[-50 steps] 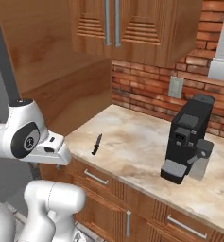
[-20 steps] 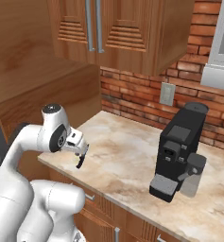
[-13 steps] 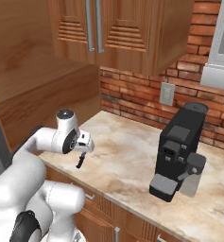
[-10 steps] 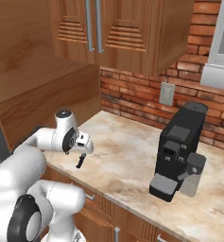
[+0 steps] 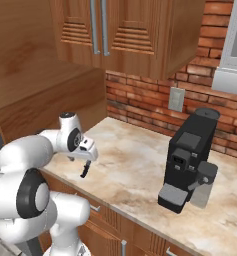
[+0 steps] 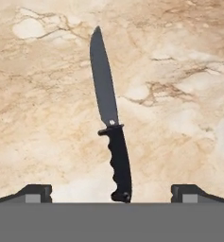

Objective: Retrieve the butter from the fridge and place it on a plate on the dining table. Then retrieve the butter knife by the fridge and place it near the plate.

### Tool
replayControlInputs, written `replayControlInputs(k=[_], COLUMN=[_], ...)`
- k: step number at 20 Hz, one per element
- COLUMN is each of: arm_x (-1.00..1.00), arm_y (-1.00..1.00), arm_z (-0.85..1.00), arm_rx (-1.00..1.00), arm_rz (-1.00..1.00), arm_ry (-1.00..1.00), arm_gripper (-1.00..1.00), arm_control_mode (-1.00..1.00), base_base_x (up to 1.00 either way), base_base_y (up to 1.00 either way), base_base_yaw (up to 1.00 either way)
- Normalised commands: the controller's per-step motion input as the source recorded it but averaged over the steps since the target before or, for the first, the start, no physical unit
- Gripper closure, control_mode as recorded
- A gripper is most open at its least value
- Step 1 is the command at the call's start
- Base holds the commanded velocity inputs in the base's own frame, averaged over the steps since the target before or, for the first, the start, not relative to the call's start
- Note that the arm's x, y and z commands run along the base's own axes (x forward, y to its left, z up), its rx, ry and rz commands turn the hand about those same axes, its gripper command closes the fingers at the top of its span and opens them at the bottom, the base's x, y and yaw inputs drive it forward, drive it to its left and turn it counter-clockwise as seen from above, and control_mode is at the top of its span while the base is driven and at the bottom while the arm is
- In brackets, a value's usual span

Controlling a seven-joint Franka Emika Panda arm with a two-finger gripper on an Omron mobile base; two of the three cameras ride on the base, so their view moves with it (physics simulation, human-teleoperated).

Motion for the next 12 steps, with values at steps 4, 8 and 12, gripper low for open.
replayControlInputs(k=[4,8,12], arm_x=[0.09,-0.03,-0.06], arm_y=[-0.04,-0.01,-0.02], arm_z=[-0.36,-0.26,-0.12], arm_rx=[0.07,0.00,0.00], arm_rz=[0.00,0.00,0.00], arm_ry=[-0.01,0.00,0.00], arm_gripper=[-1.00,-1.00,-1.00], arm_control_mode=[-1.00,-1.00,-1.00], base_base_x=[0.00,0.00,0.00], base_base_y=[0.00,0.00,0.00], base_base_yaw=[0.00,0.00,0.00])
